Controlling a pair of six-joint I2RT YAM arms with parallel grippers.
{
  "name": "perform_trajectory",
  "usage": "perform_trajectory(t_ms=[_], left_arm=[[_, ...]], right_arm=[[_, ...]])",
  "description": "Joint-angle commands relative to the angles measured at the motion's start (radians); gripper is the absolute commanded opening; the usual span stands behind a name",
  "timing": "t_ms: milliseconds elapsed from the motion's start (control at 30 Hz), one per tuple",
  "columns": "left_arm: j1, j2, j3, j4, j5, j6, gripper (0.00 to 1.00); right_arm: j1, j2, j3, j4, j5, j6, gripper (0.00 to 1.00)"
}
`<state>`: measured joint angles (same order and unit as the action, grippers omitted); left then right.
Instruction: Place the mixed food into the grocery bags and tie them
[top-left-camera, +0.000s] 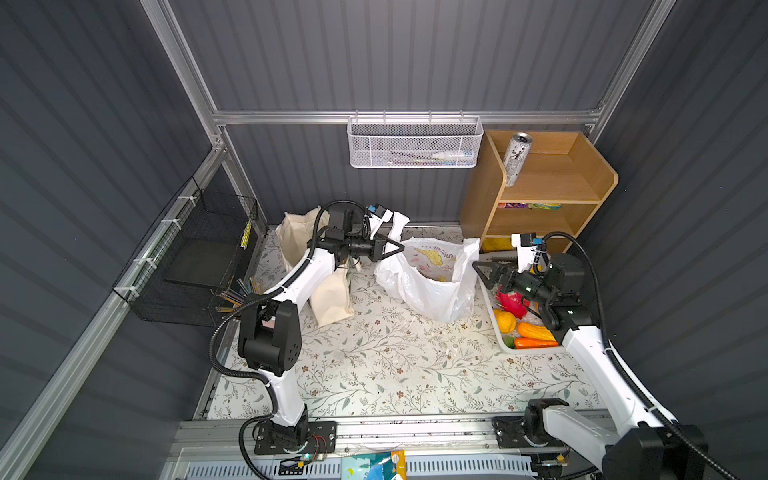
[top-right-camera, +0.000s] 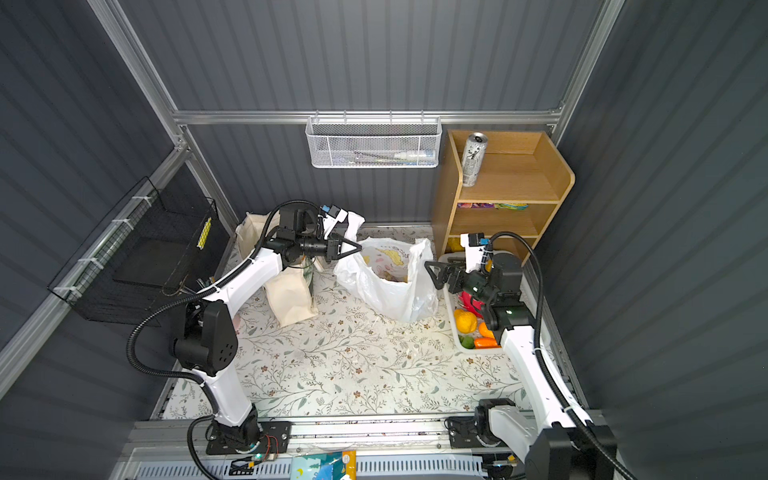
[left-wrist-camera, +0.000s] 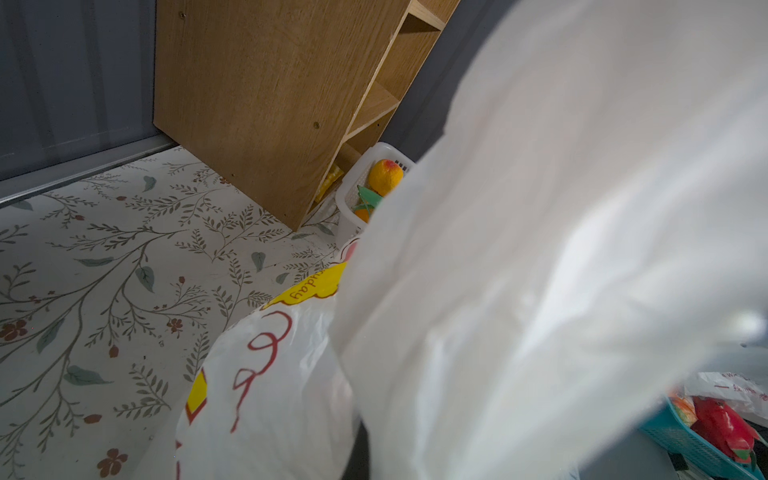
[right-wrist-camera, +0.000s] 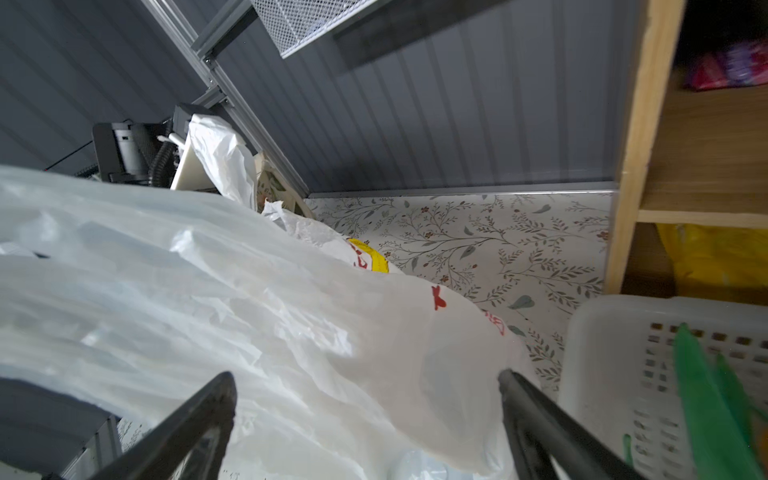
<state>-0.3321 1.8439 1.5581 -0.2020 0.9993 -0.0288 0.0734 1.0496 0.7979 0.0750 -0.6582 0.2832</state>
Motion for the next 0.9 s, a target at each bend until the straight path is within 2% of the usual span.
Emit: perform_trajectory(t_ms=[0, 167, 400, 633, 867], left_arm=[[0.005, 0.013, 0.027, -0.012, 0.03, 0.013, 0.0], [0.005, 0.02, 0.025, 0.024, 0.041, -0.025, 0.0], [0.005, 0.026, 0.037, 0.027, 0.044, -0.04, 0.0], [0.005, 0.031, 0.042, 0.037, 0.046, -0.054, 0.0], [0.005, 0.027, 0.037, 0.041, 0.045, -0.06, 0.0]], right_arm=[[0.073, -0.046, 0.014, -0.01, 0.013, -0.075, 0.99], [0.175, -0.126, -0.043, -0.063, 0.234, -0.166, 0.99], [0.192, -0.139, -0.111, 0.009, 0.369, -0.16, 0.99], [0.192, -0.04, -0.084, 0.112, 0.363, -0.142, 0.99], [0.192, 0.0, -0.043, 0.128, 0.269, -0.14, 0.99]])
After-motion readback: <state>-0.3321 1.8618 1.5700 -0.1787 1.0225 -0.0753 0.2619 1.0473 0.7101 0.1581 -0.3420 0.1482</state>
